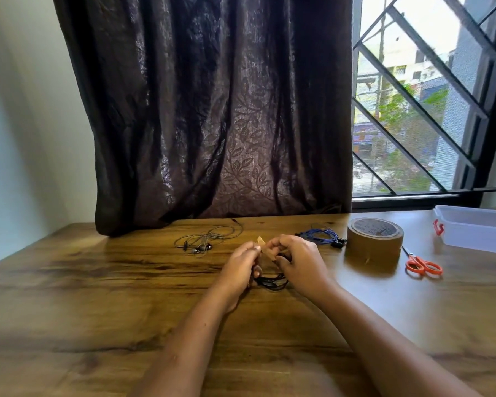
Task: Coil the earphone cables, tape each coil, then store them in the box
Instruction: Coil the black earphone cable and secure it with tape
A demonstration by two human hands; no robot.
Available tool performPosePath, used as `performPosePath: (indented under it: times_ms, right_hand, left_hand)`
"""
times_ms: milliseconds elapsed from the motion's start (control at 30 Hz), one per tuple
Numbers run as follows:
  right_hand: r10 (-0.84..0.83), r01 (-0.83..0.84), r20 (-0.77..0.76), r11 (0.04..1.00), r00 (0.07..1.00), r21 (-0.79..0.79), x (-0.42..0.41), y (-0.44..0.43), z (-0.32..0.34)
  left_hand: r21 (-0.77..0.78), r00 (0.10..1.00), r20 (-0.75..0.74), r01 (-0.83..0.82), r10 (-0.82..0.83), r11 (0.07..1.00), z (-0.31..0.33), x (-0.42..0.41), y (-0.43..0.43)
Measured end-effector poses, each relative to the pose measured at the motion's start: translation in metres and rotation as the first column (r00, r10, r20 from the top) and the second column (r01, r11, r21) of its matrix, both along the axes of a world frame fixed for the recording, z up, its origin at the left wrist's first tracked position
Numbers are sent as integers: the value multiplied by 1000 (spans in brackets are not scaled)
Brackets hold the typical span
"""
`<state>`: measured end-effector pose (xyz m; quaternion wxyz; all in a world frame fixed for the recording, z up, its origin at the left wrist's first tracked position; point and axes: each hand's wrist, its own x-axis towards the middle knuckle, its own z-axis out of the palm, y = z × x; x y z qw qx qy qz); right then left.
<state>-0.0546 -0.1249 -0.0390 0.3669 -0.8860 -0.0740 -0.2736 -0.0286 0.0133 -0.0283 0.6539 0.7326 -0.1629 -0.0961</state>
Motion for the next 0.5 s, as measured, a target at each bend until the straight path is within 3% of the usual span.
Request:
performPosePath:
  times_ms: [267, 500]
  right_hand:
    - [14, -13, 34, 1000, 999, -28, 0, 2, -2]
    - [172, -180, 97, 981, 980, 74, -12, 6, 5]
  left_hand:
    - [81, 993, 107, -63, 54, 995, -4, 3, -2]
    - [3, 996, 40, -85, 85, 996, -4, 5, -1]
